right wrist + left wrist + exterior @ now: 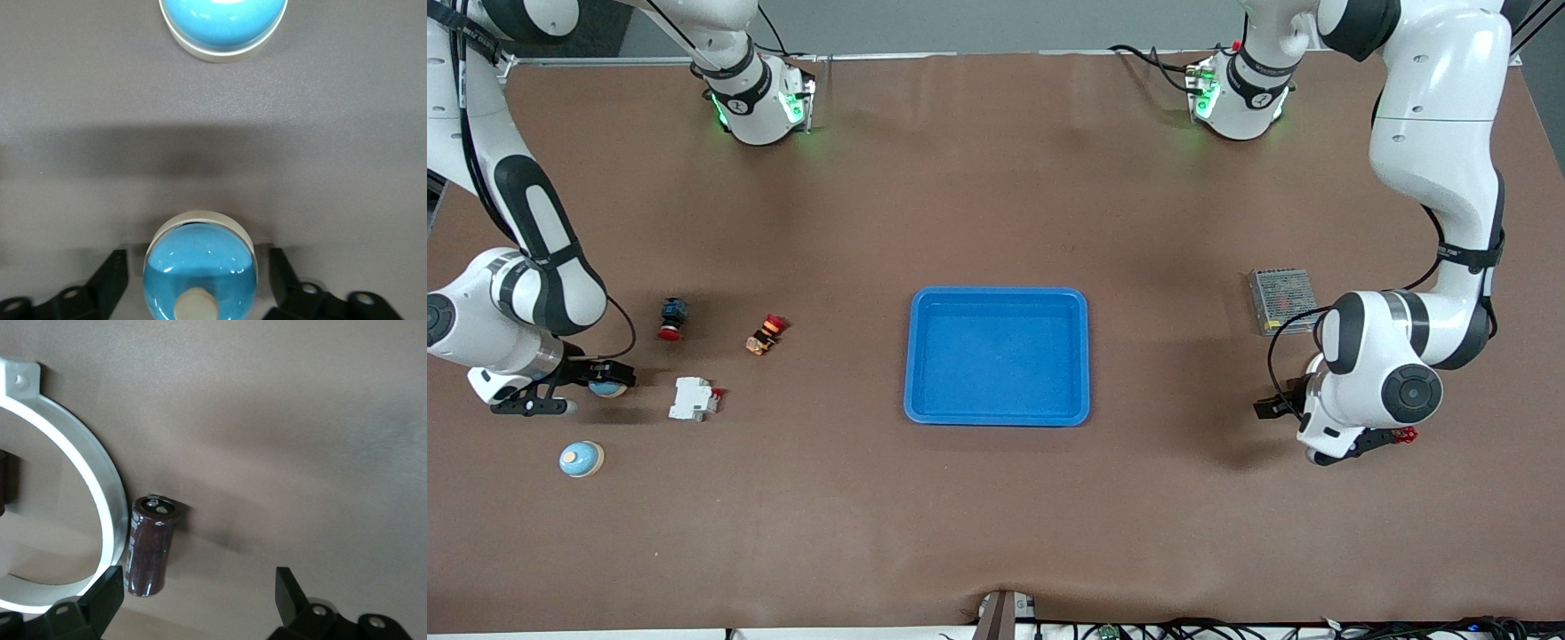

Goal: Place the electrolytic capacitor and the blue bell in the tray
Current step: 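Close the left gripper on capacitor while the right gripper grasps bell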

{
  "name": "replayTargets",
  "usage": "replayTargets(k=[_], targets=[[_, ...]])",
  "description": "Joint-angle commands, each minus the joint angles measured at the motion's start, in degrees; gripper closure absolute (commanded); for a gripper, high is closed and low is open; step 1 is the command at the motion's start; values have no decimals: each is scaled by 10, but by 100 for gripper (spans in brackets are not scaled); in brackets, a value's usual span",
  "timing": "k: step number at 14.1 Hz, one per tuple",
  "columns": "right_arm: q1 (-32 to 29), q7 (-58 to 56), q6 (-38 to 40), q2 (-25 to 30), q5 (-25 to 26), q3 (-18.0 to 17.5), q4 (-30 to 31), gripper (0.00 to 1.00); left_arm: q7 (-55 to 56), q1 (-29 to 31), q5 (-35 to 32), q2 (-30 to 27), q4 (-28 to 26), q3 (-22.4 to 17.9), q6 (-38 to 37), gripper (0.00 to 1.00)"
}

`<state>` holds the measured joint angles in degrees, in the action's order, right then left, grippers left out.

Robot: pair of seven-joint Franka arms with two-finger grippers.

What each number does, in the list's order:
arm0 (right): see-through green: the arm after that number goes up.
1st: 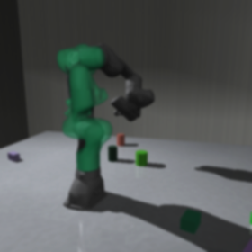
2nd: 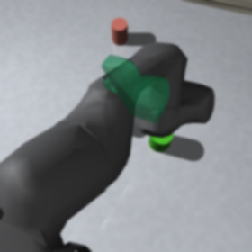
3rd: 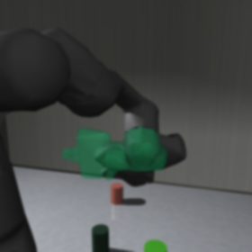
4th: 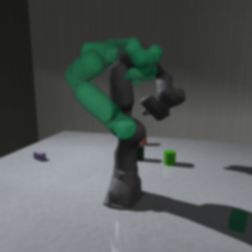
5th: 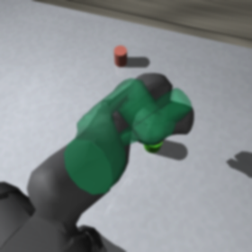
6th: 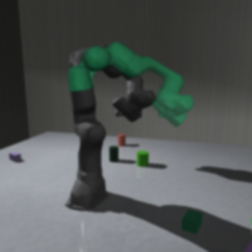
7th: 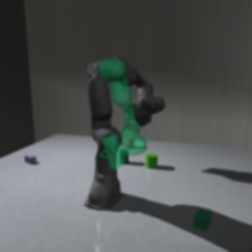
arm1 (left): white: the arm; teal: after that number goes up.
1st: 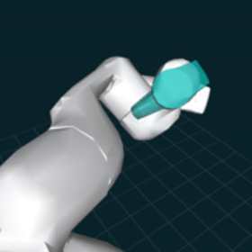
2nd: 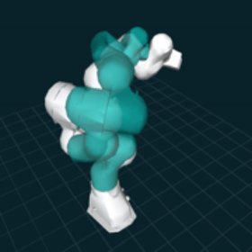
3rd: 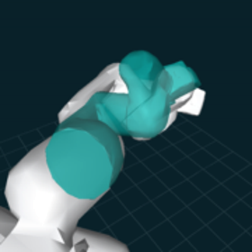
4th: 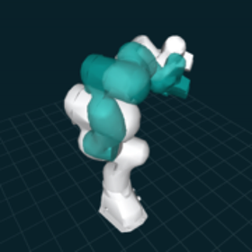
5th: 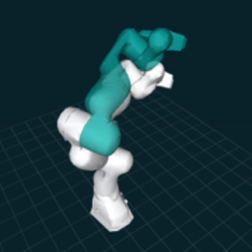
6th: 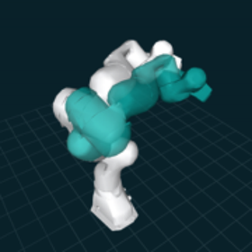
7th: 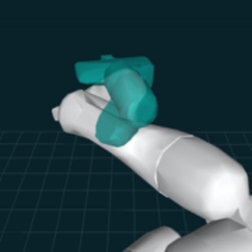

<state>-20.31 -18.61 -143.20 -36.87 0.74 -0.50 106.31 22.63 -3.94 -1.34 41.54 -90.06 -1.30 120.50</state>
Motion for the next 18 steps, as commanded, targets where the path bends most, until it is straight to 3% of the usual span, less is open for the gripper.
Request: replayTargets(k=[1,8,14,16,18], targets=[[-10,-20,4,-7,2,-9,-10,99,15,-1,-17,6,3,-4,5,0],[-3,-29,24,8,2,-12,-23,100,19,-1,-17,21,3,-5,23,0],[39,17,246,47,-7,-15,-128,100,50,-5,-17,31,4,-5,40,0],[63,82,268,66,-9,-16,-126,100,51,-5,-17,30,5,-5,40,0],[84,131,297,80,-42,-15,-122,100,63,-11,-17,29,9,-4,40,2]])
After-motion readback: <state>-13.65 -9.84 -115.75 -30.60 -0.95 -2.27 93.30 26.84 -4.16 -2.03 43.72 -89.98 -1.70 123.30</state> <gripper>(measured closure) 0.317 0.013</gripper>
